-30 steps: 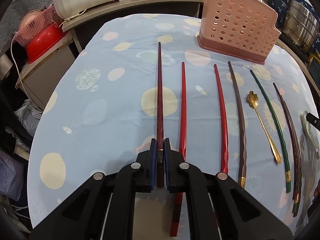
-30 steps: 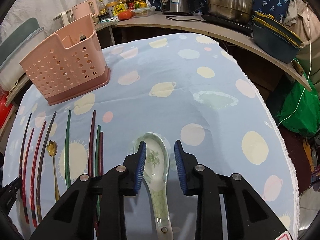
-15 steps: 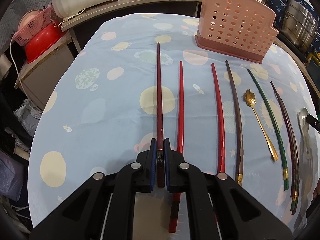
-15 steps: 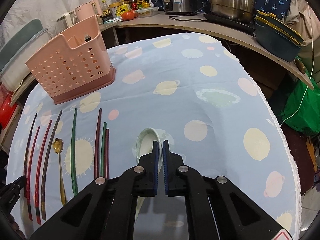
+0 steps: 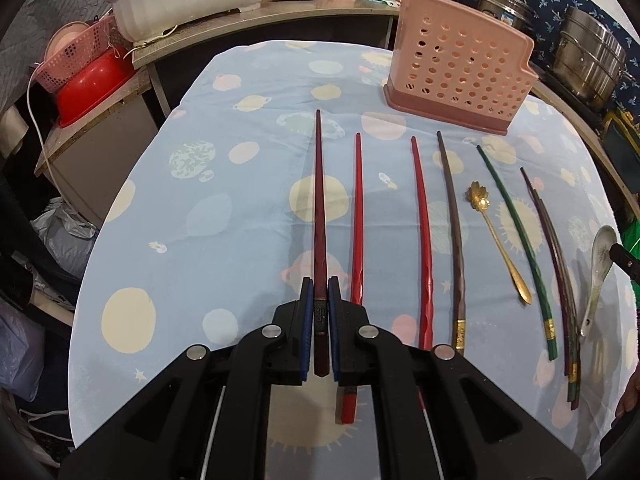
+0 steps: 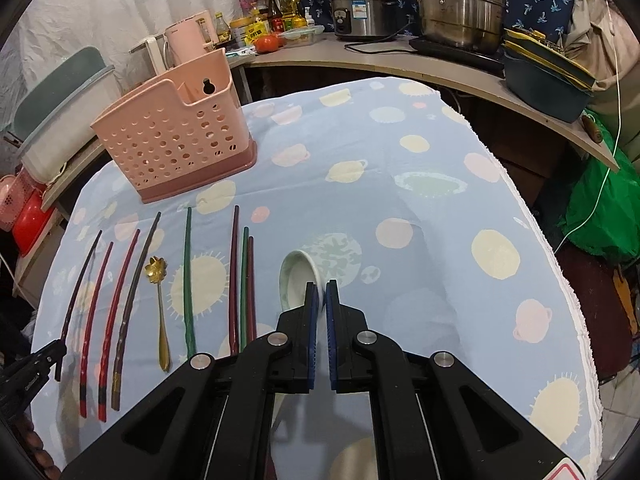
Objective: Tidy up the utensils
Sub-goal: 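Grasp the white ceramic spoon with the right tool while the left holds the chopstick, then carry the spoon and chopstick to the pink holder and drop them in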
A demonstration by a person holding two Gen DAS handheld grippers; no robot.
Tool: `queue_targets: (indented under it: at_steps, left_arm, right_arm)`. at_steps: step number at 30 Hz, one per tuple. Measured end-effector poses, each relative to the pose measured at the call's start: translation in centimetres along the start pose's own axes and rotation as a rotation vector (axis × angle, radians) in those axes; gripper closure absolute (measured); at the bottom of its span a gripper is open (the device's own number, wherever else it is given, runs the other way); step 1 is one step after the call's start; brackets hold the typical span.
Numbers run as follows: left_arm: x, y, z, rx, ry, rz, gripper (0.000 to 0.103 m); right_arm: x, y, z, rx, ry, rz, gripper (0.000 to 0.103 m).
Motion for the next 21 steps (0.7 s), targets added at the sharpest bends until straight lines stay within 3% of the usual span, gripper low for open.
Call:
queue_targets:
  at_steps: [11, 21]
  left_arm:
    - [3.5, 0.2, 0.7, 0.013, -0.029, -0.034, 0.096]
    - [9.8, 2.1, 0.9, -0.009, -0.054, -0.143, 0.096]
  right_arm:
    - [3.8, -0.4, 1.4, 0.027, 0.042, -0.049, 0.098]
    - [7.7, 0.6, 2.8, 0.062, 0.079, -0.125, 0.098]
Point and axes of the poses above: each gripper's, at about its wrist camera, not at the fingertips, and x roughly against the way its jaws point, z to its left, y to its top, the point moved 1 cm from there along -x, roughly the way its jaws point, and after that the axes turned 3 degrees about -x, right-handed, at the moved point
